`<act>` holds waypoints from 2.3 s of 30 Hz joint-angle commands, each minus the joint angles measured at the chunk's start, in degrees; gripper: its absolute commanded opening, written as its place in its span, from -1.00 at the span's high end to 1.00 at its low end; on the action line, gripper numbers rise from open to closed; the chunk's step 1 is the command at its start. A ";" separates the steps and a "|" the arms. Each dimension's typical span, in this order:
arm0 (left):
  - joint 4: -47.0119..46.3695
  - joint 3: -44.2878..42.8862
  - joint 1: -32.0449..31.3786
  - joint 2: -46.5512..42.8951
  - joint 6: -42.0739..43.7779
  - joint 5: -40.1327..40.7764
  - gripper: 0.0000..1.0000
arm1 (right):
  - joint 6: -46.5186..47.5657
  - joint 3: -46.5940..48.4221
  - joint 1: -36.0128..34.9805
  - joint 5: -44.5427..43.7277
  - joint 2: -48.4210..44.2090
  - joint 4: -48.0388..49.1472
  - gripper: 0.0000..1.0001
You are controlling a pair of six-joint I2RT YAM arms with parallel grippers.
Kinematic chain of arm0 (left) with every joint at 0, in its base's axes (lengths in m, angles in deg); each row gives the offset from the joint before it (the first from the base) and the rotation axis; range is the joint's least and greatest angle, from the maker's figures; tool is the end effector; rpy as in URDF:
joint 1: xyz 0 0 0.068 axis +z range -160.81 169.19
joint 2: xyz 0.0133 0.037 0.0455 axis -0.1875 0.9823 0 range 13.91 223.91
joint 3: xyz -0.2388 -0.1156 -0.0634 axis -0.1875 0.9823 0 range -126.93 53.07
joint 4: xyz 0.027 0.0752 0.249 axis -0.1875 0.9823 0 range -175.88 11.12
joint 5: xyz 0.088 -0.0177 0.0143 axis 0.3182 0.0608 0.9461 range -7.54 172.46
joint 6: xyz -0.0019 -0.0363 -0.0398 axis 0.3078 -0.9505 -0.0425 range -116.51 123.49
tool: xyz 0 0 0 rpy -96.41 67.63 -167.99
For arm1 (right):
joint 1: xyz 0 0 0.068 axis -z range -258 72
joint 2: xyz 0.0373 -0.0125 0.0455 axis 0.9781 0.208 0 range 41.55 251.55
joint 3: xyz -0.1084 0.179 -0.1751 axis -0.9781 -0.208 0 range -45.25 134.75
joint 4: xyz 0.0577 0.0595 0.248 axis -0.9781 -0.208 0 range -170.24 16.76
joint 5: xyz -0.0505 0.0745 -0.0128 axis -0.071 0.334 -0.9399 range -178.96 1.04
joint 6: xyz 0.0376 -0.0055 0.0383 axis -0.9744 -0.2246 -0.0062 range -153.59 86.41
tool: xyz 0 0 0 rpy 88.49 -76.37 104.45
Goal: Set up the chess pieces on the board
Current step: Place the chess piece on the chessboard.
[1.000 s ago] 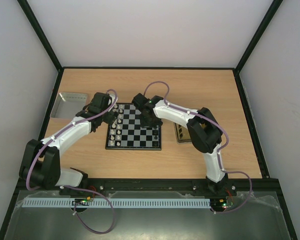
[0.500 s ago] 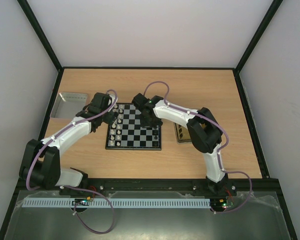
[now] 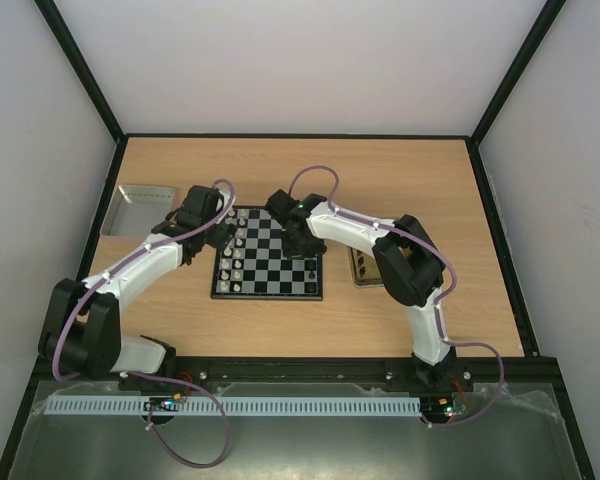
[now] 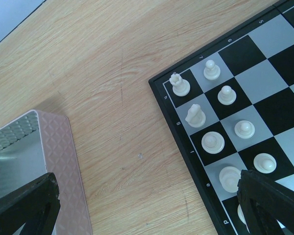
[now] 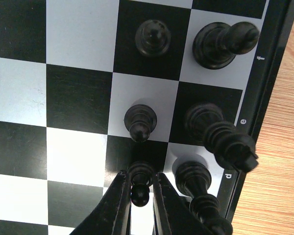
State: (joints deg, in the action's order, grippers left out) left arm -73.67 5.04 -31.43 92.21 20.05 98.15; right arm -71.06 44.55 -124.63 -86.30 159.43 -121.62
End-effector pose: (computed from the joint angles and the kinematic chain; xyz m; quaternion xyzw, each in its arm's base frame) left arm 0.2732 -0.0925 0.2271 0.2369 0.8769 0.1106 0.4033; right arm 0.2828 0.3018 0.1779 -0.0820 0.9894 0.0960 0.0720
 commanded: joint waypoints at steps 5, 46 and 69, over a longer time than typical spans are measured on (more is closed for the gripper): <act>-0.87 0.50 -0.12 0.15 0.67 0.47 -0.98 | 0.38 0.27 -0.39 -0.38 0.85 -1.10 0.75; -0.78 0.57 -0.13 0.25 0.69 0.49 -0.98 | -0.50 0.59 -0.46 2.62 -0.38 1.00 0.69; -0.61 0.31 -0.21 0.53 0.76 0.40 -0.98 | -0.08 3.93 -0.43 -1.41 -1.49 -2.51 0.64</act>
State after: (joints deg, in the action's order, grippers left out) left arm -73.83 5.04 -31.43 92.23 20.33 98.15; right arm -71.10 45.90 -124.63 -85.84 159.41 -121.27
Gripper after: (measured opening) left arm 0.991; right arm 0.180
